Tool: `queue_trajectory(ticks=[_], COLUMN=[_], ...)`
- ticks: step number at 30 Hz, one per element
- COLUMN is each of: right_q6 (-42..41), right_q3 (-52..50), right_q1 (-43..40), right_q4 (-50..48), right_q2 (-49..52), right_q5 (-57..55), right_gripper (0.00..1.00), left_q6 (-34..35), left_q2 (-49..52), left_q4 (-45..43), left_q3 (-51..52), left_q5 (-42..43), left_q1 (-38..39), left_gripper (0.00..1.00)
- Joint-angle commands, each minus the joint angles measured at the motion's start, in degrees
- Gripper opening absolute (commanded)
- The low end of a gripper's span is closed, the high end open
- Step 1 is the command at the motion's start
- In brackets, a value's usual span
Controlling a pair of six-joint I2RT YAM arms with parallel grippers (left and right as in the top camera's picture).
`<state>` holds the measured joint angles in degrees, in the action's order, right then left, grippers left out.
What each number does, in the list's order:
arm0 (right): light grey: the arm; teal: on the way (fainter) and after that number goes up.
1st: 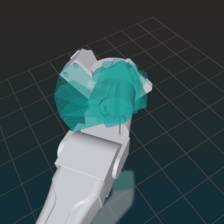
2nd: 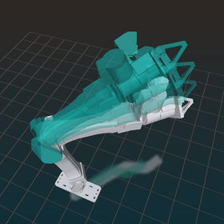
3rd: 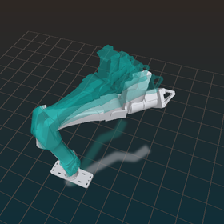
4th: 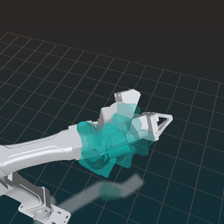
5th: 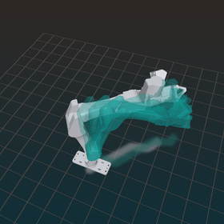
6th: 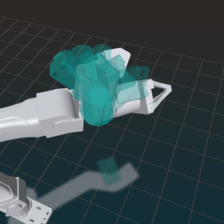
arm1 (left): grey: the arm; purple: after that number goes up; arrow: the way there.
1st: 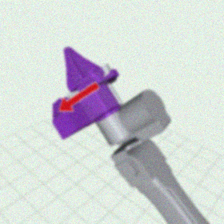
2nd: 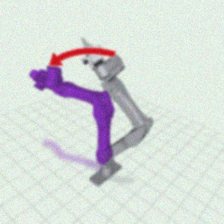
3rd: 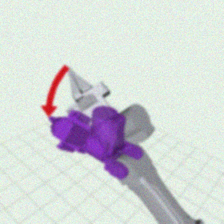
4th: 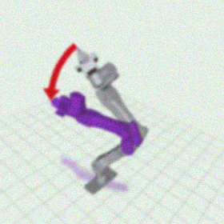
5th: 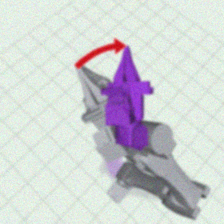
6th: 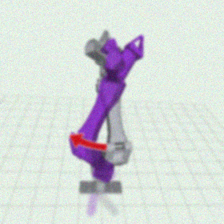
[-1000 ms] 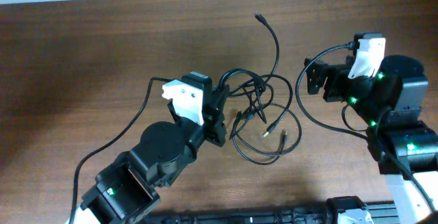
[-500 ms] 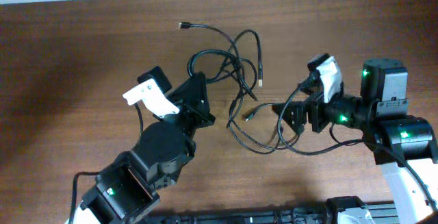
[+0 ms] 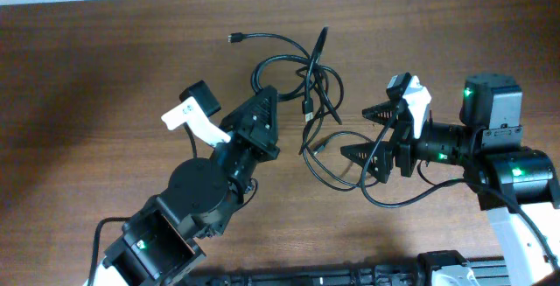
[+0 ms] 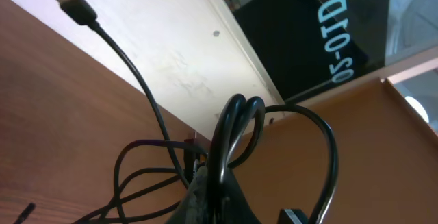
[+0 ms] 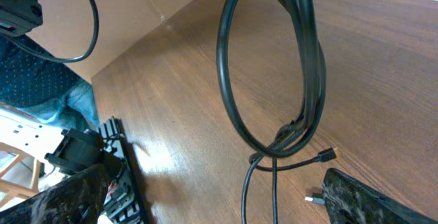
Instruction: Untangle cables
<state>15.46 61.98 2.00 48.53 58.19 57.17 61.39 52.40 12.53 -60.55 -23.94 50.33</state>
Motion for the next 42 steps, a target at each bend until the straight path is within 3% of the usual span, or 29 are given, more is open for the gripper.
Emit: queue_trajectory(ticks=[1,6,10,12,15,16,22,29,36,37,39,41,42], right_q6=[0.85,0.85,0.87,0.87,0.85,0.81,0.79,0.83,0.81,0.79,0.33,0.35,0.31], right_q3=[0.09,0.09,0.09,0.09,0.09,0.09,0.09,0.09,0.09,0.09,0.09,0.09,0.09], right_q1=[-0.13,-0.02,2.51,3.58,3.76,3.76,3.76,3.76,3.76,3.72,3.72,3.61,3.61], right_q4=[-1.73,-3.37,-3.37,-3.34,-3.61,-3.69,-2.16,4.35,5.73,5.75,6.10,6.10,6.10], right_q2=[-0.26,-0.26,-0.07,0.07,0.94,1.46,2.29,2.27,2.29,2.29,2.29,2.29,2.29], right_q5=[0.92,1.16,1.27,0.72,0.68,0.68,0.70,0.70,0.35,-1.36,-4.26,-4.35,-5.31], right_gripper=[0.98,0.99,0.80,0.58,0.09,0.04,0.04,0.04,0.04,0.09,0.65,0.82,0.86], left_q6=[0.76,0.79,0.76,0.74,0.74,0.72,0.68,-0.55,-3.17,-3.17,-3.17,-3.17,-3.17], left_q2=[0.00,1.55,4.76,6.01,6.08,6.08,5.90,3.50,3.17,3.17,3.17,2.95,2.73], left_q4=[-1.60,-3.28,-7.17,-8.57,-9.62,-9.53,-8.57,-8.41,-8.17,-8.17,-7.93,-7.34,-7.06], left_q3=[-1.01,-1.01,-1.01,-1.01,-1.01,-1.01,-1.01,-1.01,-1.01,-1.01,-1.01,-1.01,-1.01], left_q5=[3.50,8.31,11.10,11.13,11.13,11.10,7.08,-13.55,-21.51,-21.44,-21.18,-20.87,-20.87], left_q1=[-0.11,-0.07,-0.07,-0.07,-0.07,-0.07,-0.13,-0.13,-0.11,-0.11,-0.11,-0.11,-0.11], left_gripper=[0.00,0.00,0.00,0.00,0.00,0.00,0.00,0.00,0.00,0.00,0.00,0.00,0.00])
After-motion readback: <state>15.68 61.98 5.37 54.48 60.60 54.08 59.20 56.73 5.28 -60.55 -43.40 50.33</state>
